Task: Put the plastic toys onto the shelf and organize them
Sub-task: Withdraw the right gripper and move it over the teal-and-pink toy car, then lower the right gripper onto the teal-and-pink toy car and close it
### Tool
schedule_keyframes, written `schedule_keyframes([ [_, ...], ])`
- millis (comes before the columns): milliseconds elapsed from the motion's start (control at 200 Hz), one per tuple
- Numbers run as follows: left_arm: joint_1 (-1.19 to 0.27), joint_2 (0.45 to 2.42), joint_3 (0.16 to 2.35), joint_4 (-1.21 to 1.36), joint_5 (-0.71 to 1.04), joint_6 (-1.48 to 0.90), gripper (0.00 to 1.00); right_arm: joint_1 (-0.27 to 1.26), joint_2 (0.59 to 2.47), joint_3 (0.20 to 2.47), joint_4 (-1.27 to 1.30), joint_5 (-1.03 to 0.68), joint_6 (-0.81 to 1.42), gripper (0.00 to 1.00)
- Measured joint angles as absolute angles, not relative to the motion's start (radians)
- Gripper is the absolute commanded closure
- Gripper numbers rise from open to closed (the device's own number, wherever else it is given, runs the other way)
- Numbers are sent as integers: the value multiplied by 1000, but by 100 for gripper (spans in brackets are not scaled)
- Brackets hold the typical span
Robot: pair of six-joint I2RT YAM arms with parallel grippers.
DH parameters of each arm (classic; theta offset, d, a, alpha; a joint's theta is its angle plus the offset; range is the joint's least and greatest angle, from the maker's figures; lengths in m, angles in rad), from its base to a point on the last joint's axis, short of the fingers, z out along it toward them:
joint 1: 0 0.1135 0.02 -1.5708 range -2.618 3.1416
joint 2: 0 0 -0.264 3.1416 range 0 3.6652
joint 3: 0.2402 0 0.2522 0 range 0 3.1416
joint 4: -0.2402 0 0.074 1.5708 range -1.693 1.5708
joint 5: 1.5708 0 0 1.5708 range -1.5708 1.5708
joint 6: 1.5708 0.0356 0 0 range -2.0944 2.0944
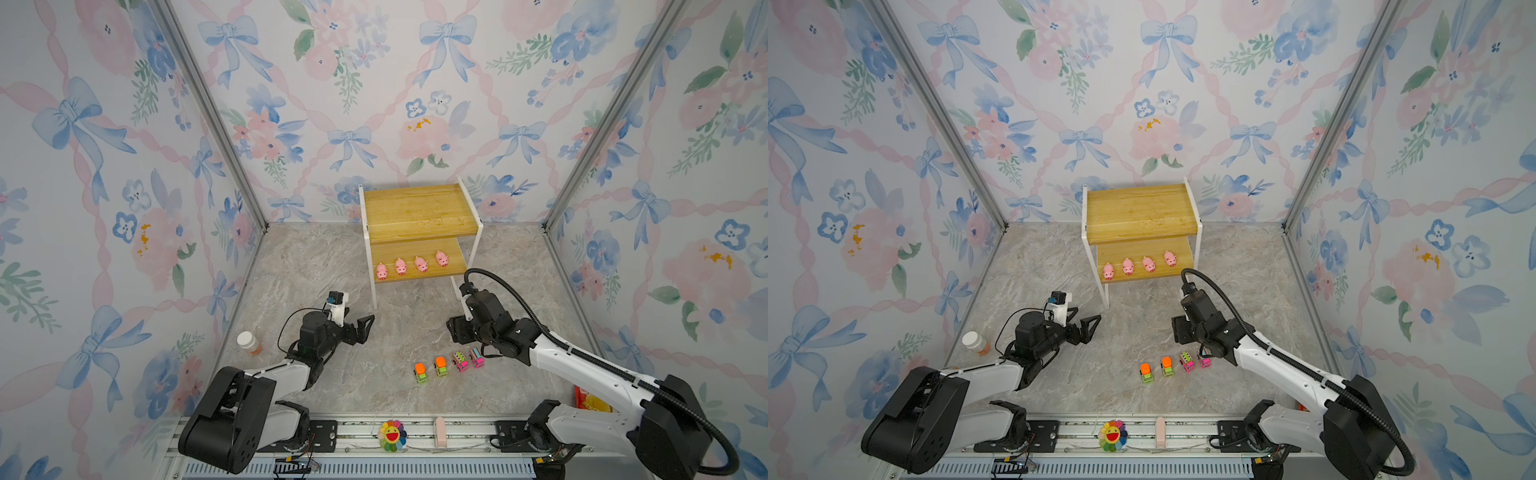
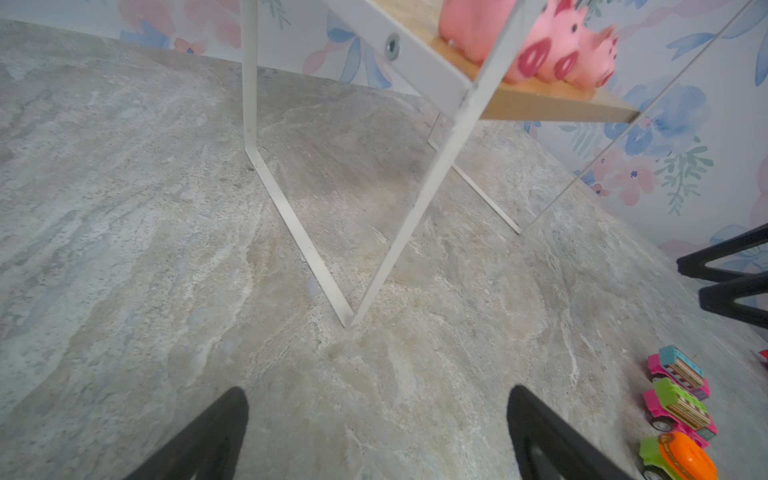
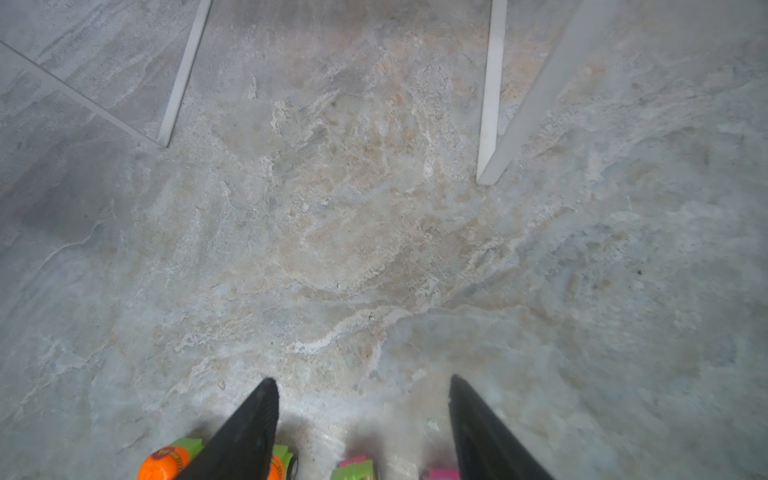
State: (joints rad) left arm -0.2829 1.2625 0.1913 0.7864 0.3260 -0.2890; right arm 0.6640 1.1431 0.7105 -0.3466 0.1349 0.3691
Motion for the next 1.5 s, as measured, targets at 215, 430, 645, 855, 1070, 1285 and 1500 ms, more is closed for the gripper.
schedule_keyframes([
  [215,-283,1282,205,779,330,-289,2,622,1016,626,-411,109,429,31],
  [430,-310,1327,236,776,341,-292,2,624,926,542,-487,111,534,35],
  [645,-376,1367,240,768,317,-293,2,625,887,474,-524,100,574,35],
  [855,-400,1367,239,761,292,-294,2,625,890,428,-507,95,575,37],
  [1070,-400,1376,239,761,293,-297,2,636,908,401,-468,70,561,38],
  [1285,-407,1382,239,761,294,-298,2,636,925,401,-453,57,548,45],
  [1500,-407,1383,240,761,298,-300,2,636,973,402,-453,56,543,51],
])
